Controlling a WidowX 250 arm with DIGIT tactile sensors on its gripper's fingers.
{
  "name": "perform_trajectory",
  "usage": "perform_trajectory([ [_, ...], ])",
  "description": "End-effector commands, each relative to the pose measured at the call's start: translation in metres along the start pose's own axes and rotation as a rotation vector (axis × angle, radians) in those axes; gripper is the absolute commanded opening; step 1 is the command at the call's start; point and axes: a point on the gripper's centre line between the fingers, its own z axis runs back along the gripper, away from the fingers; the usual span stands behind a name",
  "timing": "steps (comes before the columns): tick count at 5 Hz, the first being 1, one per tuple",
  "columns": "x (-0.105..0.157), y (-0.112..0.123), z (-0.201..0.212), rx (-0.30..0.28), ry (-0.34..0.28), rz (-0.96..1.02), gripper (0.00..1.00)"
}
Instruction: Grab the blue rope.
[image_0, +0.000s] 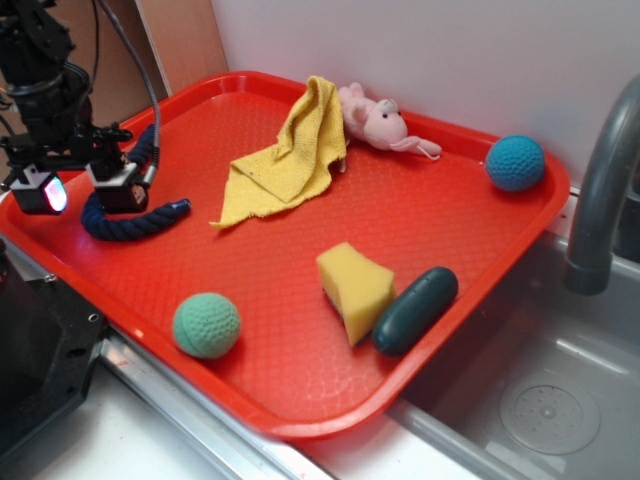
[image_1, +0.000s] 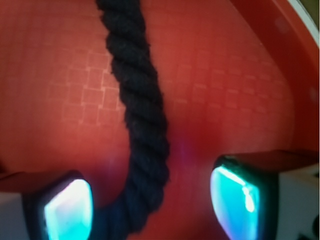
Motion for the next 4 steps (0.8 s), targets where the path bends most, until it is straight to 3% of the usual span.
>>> perform_trajectory([
  [1, 0.002, 0.003, -0.018, 0.029, 0.047, 0.004, 0.59],
  [2, 0.007, -0.001, -0.016, 0.034, 0.027, 0.037, 0.0],
  [3, 0.009, 0.0, -0.011, 0.031, 0.009, 0.005, 0.0],
  [4, 0.014, -0.009, 0.025, 0.085, -0.014, -0.227, 0.0],
])
